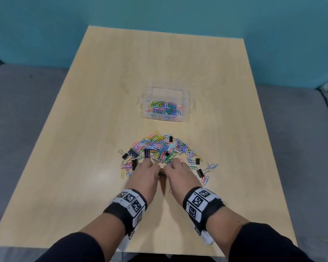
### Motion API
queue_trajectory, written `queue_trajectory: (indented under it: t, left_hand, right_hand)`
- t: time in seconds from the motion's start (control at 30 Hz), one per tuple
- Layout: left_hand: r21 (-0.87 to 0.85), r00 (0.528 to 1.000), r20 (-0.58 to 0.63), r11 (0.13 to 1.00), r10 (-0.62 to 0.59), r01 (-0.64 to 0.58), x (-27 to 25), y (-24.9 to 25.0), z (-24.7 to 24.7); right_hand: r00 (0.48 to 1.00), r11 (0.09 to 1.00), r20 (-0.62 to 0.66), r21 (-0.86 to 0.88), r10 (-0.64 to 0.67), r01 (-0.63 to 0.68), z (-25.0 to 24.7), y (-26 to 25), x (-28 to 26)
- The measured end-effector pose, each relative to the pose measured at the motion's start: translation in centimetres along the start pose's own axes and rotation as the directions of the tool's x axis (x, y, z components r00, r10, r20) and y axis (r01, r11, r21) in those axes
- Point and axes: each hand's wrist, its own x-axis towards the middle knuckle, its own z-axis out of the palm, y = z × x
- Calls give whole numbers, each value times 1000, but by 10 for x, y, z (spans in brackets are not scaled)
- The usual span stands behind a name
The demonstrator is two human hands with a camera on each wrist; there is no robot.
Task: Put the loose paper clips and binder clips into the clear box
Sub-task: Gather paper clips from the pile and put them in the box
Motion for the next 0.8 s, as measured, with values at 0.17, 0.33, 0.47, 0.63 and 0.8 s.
queue_trajectory:
  t: [0.17, 0.33, 0.47, 0.63, 0.8]
  left_hand:
    - [5, 1000, 0, 1000, 23, -23, -6, -4, -5]
    - [-15, 998, 45, 999, 37, -37, -12, -6, -10]
    - [-17, 994, 106, 999, 36, -34, -14, -8, -11]
    - [-95, 988, 156, 995, -14, 30, -9, -4, -24]
    - [-353, 975, 197, 920, -107, 172, 8, -6, -54]
  right_hand:
    - [1000, 1000, 29, 7, -12, 12, -5, 5, -4]
    - [998, 999, 52, 1, -44, 44, -8, 9, -5]
    - [995, 998, 71, 12, -65, 65, -7, 15, -2]
    - [996, 996, 79, 78, -41, 35, -13, 20, 4]
    - [995, 931, 76, 356, 58, -81, -41, 29, 13]
